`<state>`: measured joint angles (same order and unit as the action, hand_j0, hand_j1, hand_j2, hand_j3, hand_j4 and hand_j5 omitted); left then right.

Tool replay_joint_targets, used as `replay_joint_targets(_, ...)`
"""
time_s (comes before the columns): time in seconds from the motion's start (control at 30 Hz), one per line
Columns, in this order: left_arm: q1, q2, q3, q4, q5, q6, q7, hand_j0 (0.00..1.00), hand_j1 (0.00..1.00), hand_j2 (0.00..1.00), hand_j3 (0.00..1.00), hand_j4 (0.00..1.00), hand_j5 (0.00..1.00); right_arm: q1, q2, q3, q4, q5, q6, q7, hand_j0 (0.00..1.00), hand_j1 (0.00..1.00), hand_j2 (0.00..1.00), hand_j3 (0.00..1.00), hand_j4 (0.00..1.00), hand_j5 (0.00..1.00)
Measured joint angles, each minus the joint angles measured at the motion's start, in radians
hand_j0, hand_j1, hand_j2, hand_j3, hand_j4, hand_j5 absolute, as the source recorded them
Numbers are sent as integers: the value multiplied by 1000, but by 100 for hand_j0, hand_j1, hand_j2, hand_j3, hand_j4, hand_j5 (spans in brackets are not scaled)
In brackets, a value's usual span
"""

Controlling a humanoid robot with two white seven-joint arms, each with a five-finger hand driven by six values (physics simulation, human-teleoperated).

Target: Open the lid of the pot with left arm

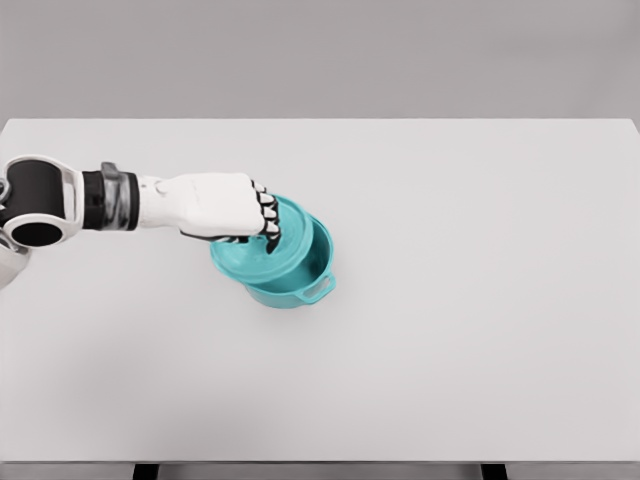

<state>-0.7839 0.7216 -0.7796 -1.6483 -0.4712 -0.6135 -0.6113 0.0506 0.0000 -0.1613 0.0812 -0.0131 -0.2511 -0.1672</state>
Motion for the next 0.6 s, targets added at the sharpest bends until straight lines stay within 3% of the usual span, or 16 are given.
replay_joint_targets(0.23,-12,66,26,1,63,0,0,48,48,48,48,48,48,0,0,0,0,0,0,0,100,100,100,100,100,100)
replay_joint_targets(0.6,2,144,63,30,67,0,0,46,46,46,46,46,46,0,0,0,0,0,0,0,100,100,100,100,100,100)
